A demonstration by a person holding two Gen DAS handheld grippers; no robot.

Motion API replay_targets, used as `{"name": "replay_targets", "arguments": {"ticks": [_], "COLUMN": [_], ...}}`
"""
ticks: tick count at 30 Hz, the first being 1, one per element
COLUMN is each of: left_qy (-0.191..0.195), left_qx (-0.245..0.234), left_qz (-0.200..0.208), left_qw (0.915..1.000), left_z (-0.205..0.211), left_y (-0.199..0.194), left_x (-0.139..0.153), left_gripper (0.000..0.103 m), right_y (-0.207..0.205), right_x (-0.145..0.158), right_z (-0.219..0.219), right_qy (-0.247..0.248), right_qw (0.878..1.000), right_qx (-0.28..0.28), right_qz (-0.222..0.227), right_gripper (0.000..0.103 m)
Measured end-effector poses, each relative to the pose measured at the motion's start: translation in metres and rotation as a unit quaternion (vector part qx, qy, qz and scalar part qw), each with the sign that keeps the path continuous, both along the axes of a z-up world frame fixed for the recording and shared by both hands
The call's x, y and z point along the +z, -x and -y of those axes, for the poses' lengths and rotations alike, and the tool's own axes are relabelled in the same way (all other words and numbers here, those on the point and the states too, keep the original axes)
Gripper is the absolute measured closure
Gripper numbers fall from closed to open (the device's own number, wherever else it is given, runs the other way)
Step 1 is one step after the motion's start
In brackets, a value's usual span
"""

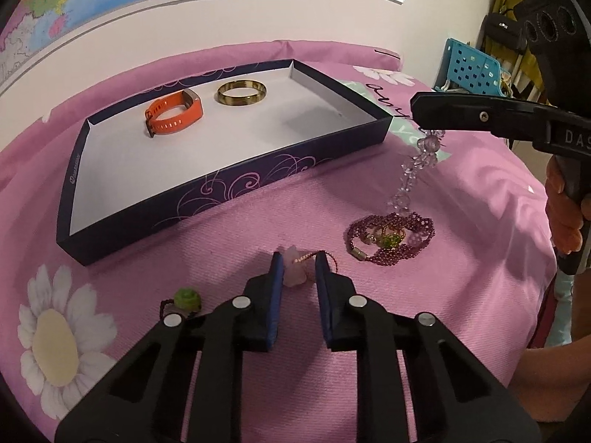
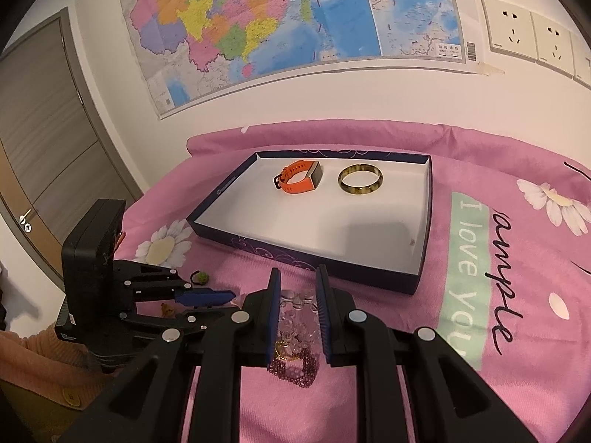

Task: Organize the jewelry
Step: 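Grasp the pink ring with the left gripper while the right gripper holds the crystal bracelet, then lower the pink ring with the left gripper while the right gripper lowers the crystal bracelet into the box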

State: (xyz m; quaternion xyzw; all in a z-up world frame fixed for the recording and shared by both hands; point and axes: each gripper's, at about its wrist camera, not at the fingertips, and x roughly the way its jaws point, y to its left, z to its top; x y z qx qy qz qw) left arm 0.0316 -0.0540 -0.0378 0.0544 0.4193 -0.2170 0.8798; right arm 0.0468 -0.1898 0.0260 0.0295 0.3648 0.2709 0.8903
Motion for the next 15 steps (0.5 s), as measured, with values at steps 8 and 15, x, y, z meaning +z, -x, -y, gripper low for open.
{"name": "replay_targets", "arguments": {"ticks": [8, 15], "left_qy": [0.012, 0.024], "left_qx": [0.005, 0.016], "left_qz": [0.006, 0.019], "left_qw": [0.9999, 0.9994], "left_z": [-0.002, -0.012], "left_y": [0.001, 0.002], "left_x": [0.009, 0.023], "left_gripper": [0.091, 0.091], "right_y": [-0.005, -0.009], "right_x": [0.007, 0.017], "right_z": [-0.004, -0.007], "right_qy": [0.001, -0.001], "right_qw": [1.000, 1.000], "right_qx": [0.005, 0.006], "right_qz": [0.011, 0.024], "right_gripper": [0.086, 0.086]}}
